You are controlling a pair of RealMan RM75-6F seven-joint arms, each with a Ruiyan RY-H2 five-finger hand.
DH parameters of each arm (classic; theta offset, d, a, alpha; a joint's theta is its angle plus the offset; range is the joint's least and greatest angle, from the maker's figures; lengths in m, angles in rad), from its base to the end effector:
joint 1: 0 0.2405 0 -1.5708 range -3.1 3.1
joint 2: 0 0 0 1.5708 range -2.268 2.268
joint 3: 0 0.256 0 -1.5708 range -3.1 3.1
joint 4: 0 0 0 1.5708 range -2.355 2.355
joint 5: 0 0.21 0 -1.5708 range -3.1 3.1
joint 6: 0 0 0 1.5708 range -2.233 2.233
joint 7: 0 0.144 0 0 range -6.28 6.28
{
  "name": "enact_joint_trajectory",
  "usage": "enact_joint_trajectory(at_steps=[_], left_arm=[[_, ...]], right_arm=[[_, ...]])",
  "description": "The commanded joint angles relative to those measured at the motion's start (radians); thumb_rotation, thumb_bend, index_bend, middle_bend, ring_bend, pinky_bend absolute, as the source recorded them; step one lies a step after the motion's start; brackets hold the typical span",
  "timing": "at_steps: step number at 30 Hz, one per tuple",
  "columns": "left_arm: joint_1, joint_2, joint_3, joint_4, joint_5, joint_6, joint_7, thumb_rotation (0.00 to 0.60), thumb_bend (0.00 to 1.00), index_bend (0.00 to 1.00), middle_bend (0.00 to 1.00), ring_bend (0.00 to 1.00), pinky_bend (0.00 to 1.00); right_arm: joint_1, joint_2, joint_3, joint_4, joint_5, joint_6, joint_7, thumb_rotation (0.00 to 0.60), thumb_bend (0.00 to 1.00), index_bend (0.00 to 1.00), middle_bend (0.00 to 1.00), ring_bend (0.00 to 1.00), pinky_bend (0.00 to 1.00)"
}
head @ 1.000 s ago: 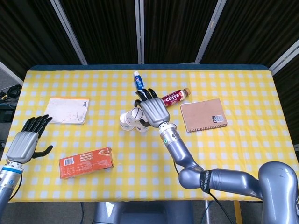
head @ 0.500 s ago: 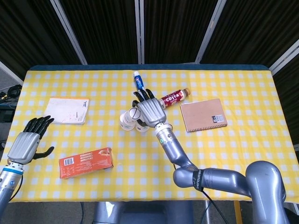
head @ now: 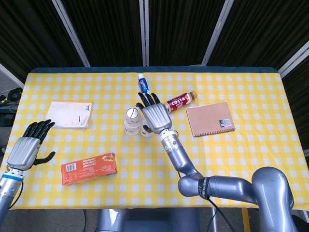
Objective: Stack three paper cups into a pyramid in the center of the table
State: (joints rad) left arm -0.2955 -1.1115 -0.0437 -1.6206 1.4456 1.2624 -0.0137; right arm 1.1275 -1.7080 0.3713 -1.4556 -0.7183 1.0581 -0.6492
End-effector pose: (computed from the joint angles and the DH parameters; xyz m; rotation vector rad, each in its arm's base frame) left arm -0.2857 0.2408 0.1336 -1.5844 -0.9685 -0.8951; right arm 0.0079 -0.3895 -0.0294 1.8023 -0.8496 1.0692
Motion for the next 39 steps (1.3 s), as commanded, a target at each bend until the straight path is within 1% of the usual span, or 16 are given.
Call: enact_joint_trajectory(at_steps=[1, 6, 11, 14, 16, 20, 21, 23, 24, 25, 29, 31, 34, 39], left_arm=[[0.001, 0.000, 0.000, 0.000, 0.002, 0.003, 0.001, 0.600, 0.31, 0.00, 0.00, 0.00, 0.00], [0.004, 0.000, -0.002, 0.001, -0.001, 0.007, -0.001, 0.600, 0.31, 0.00, 0.00, 0.00, 0.00], [0.006, 0.000, -0.007, 0.008, -0.015, 0.005, 0.003, 0.600, 0.31, 0.00, 0.00, 0.00, 0.00], [0.009, -0.002, -0.010, 0.010, -0.021, 0.012, 0.008, 0.600, 0.31, 0.00, 0.00, 0.00, 0.00], [0.014, -0.003, -0.011, 0.009, -0.024, 0.020, 0.016, 0.600, 0.31, 0.00, 0.00, 0.00, 0.00], [0.021, -0.009, -0.007, 0.011, -0.025, 0.028, 0.043, 0.600, 0.31, 0.00, 0.00, 0.00, 0.00], [0.024, -0.012, -0.004, 0.012, -0.024, 0.031, 0.056, 0.600, 0.31, 0.00, 0.00, 0.00, 0.00], [0.026, -0.016, -0.001, 0.014, -0.022, 0.034, 0.068, 0.600, 0.30, 0.00, 0.00, 0.00, 0.00], [0.028, -0.021, 0.002, 0.016, -0.020, 0.036, 0.078, 0.600, 0.30, 0.00, 0.00, 0.00, 0.00], [0.030, -0.024, 0.003, 0.017, -0.020, 0.038, 0.084, 0.600, 0.30, 0.00, 0.00, 0.00, 0.00], [0.039, -0.040, 0.008, 0.023, -0.008, 0.057, 0.106, 0.600, 0.23, 0.00, 0.00, 0.00, 0.00], [0.044, -0.048, 0.011, 0.032, -0.007, 0.063, 0.111, 0.600, 0.23, 0.00, 0.00, 0.00, 0.00], [0.053, -0.058, 0.016, 0.042, -0.005, 0.072, 0.120, 0.600, 0.23, 0.00, 0.00, 0.00, 0.00], [0.065, -0.066, 0.026, 0.051, 0.000, 0.085, 0.140, 0.600, 0.23, 0.00, 0.00, 0.00, 0.00]], right_arm=[[-0.004, 0.009, -0.005, -0.025, 0.013, 0.016, -0.021, 0.600, 0.15, 0.22, 0.00, 0.00, 0.00], [-0.022, 0.033, -0.016, -0.069, -0.005, 0.058, -0.037, 0.600, 0.15, 0.21, 0.00, 0.00, 0.00], [-0.094, 0.129, -0.053, -0.186, -0.078, 0.152, -0.044, 0.600, 0.15, 0.20, 0.00, 0.00, 0.00], [-0.164, 0.198, -0.096, -0.251, -0.144, 0.209, -0.017, 0.600, 0.15, 0.18, 0.00, 0.00, 0.00], [-0.229, 0.253, -0.140, -0.290, -0.205, 0.255, 0.022, 0.600, 0.14, 0.18, 0.00, 0.00, 0.00], [-0.353, 0.337, -0.221, -0.317, -0.310, 0.333, 0.129, 0.600, 0.14, 0.15, 0.00, 0.00, 0.00], [-0.398, 0.361, -0.251, -0.315, -0.349, 0.356, 0.178, 0.600, 0.14, 0.14, 0.00, 0.00, 0.00], [-0.442, 0.383, -0.282, -0.304, -0.382, 0.378, 0.225, 0.600, 0.14, 0.12, 0.00, 0.00, 0.00], [-0.480, 0.399, -0.310, -0.290, -0.407, 0.400, 0.260, 0.600, 0.14, 0.10, 0.00, 0.00, 0.00], [-0.500, 0.407, -0.325, -0.278, -0.427, 0.412, 0.282, 0.600, 0.14, 0.09, 0.00, 0.00, 0.00], [-0.613, 0.430, -0.391, -0.196, -0.521, 0.477, 0.416, 0.600, 0.14, 0.07, 0.00, 0.00, 0.00], [-0.662, 0.436, -0.415, -0.156, -0.553, 0.504, 0.480, 0.600, 0.14, 0.07, 0.00, 0.00, 0.00], [-0.725, 0.440, -0.436, -0.102, -0.588, 0.551, 0.559, 0.600, 0.14, 0.07, 0.00, 0.00, 0.00], [-0.797, 0.441, -0.458, -0.040, -0.628, 0.607, 0.657, 0.600, 0.14, 0.07, 0.00, 0.00, 0.00]])
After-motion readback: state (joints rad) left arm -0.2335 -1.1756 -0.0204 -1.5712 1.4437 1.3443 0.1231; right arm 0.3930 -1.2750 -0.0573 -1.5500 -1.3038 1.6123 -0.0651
